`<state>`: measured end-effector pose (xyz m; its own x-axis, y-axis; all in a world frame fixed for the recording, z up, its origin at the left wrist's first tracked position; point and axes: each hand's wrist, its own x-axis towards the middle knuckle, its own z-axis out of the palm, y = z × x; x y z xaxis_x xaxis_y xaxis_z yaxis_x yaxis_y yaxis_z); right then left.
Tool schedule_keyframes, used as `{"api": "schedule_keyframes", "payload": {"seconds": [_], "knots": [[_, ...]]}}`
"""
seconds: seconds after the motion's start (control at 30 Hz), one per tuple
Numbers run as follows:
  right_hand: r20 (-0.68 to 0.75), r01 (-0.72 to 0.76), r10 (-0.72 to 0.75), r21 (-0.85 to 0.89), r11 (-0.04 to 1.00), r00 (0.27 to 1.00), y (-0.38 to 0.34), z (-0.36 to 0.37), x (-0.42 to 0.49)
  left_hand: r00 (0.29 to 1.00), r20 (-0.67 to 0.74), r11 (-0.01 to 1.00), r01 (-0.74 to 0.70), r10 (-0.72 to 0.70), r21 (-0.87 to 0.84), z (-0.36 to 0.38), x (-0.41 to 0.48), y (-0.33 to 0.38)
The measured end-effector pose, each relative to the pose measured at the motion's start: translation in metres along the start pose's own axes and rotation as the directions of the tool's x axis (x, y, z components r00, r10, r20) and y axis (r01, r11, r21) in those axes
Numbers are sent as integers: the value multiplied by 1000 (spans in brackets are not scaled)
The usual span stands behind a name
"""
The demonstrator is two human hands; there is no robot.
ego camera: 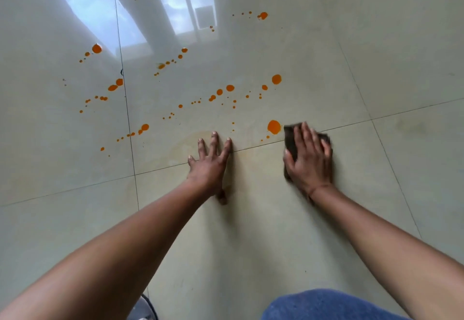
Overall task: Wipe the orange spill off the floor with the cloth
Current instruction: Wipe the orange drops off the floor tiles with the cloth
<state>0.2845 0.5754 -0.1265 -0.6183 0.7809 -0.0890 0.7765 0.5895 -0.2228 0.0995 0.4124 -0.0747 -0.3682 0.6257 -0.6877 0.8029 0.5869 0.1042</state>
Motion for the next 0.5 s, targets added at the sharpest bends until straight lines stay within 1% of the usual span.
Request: {"api": "schedule_keyframes", "payload": {"seconds": [0.03, 0.07, 0.1, 0.13, 0.2, 0.23, 0.27, 0.3, 0.33, 0.37, 0.4, 0.43, 0.47, 0.5], "knots": [[-15, -49, 49, 16, 999, 999, -14, -1, 19, 1000, -9, 1000, -5, 5, -7, 2, 1, -1], [-14, -39, 40, 35, 999, 999, -32, -1, 32, 1000, -22, 1000, -11, 11, -13, 2, 2, -3], [4, 39, -39, 43, 998, 999, -51, 4, 36, 999, -27, 1000, -18, 17, -17, 2, 2, -5], [33, 171, -172, 22, 985, 985, -66, 8, 27, 999, -29, 999, -24, 23, -23, 2, 0, -8], [128, 402, -399, 1, 916, 908, -68, 12, -18, 998, -46, 999, -35, 34, -27, 2, -5, -12], [178, 466, -460, 8, 885, 870, -56, 9, -41, 998, -63, 999, -19, 16, -40, 5, -10, -15], [188, 505, -496, 1, 863, 848, -39, 3, -51, 996, -89, 998, 11, -16, -57, 8, -15, -20], [168, 504, -495, -13, 864, 853, -24, 0, -48, 992, -119, 996, 43, -52, -76, 12, -19, -25], [146, 433, -425, -27, 901, 894, -13, -1, -35, 987, -138, 994, 65, -77, -92, 16, -22, -30], [125, 300, -294, -33, 953, 948, -13, -2, -16, 986, -141, 992, 69, -84, -105, 19, -25, -33], [77, 168, -165, -30, 985, 983, -23, 1, 6, 987, -145, 991, 59, -76, -116, 22, -25, -36], [53, 94, -93, -13, 995, 994, -43, 2, 23, 986, -153, 991, 44, -63, -123, 24, -24, -38], [34, 113, -113, -2, 994, 993, -68, 8, 28, 987, -152, 991, 31, -51, -131, 24, -24, -40], [34, 212, -212, -9, 977, 977, -90, 13, 20, 989, -146, 991, 19, -39, -135, 23, -24, -41]]}}
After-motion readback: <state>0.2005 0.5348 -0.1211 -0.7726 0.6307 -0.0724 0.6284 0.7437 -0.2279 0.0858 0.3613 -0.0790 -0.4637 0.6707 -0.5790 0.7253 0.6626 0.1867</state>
